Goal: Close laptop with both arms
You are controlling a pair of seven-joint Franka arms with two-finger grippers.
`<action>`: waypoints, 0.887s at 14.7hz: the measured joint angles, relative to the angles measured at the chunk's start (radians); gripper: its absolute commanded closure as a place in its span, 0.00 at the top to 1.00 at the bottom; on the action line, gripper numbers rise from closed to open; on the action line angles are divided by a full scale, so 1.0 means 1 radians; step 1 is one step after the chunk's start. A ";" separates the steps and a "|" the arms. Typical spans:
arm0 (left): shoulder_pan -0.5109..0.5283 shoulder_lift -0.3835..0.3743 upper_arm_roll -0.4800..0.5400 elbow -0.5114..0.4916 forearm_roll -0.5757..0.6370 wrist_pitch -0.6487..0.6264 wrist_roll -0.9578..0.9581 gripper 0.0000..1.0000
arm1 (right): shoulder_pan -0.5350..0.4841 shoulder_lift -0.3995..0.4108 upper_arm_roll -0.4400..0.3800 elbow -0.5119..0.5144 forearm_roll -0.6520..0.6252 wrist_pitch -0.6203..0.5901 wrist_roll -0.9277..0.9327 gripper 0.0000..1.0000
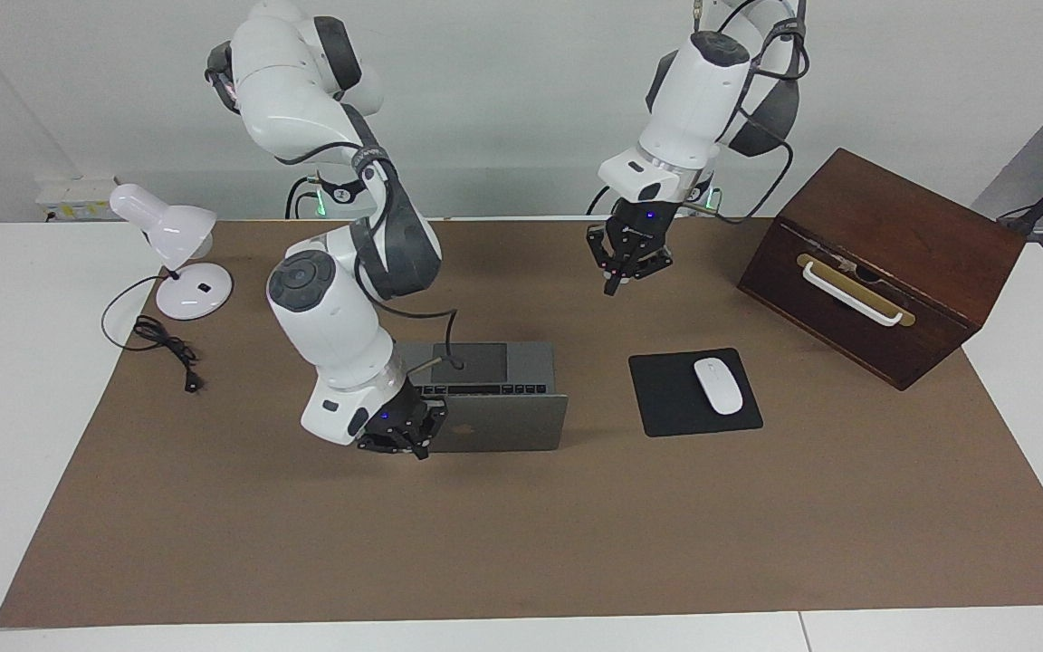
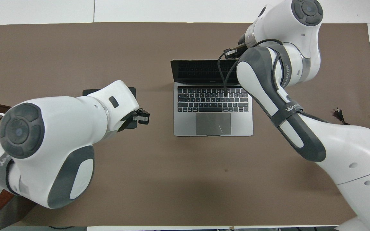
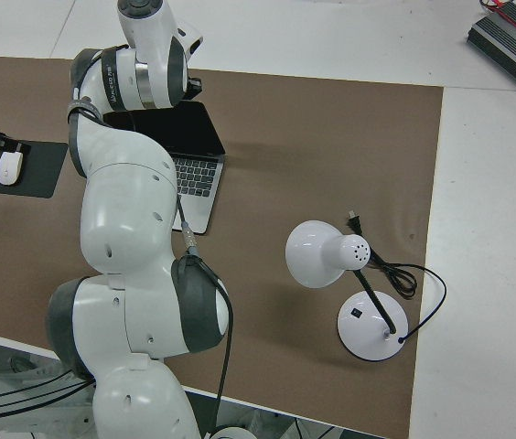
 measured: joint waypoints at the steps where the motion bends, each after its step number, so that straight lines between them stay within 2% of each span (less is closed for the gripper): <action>1: -0.020 0.014 0.000 -0.026 0.000 0.066 0.018 0.00 | 0.000 0.000 0.000 0.000 0.000 0.000 0.000 0.00; 4: -0.066 0.048 0.000 -0.115 -0.001 0.276 0.090 0.00 | 0.000 -0.001 0.000 -0.001 0.000 -0.001 0.000 0.00; 10: -0.108 0.107 0.001 -0.231 -0.001 0.558 0.233 0.00 | 0.000 -0.001 0.000 -0.005 0.000 -0.002 0.000 0.00; 13: -0.151 0.168 0.001 -0.281 -0.001 0.711 0.250 0.00 | 0.001 -0.002 0.000 -0.009 0.000 -0.002 0.000 0.00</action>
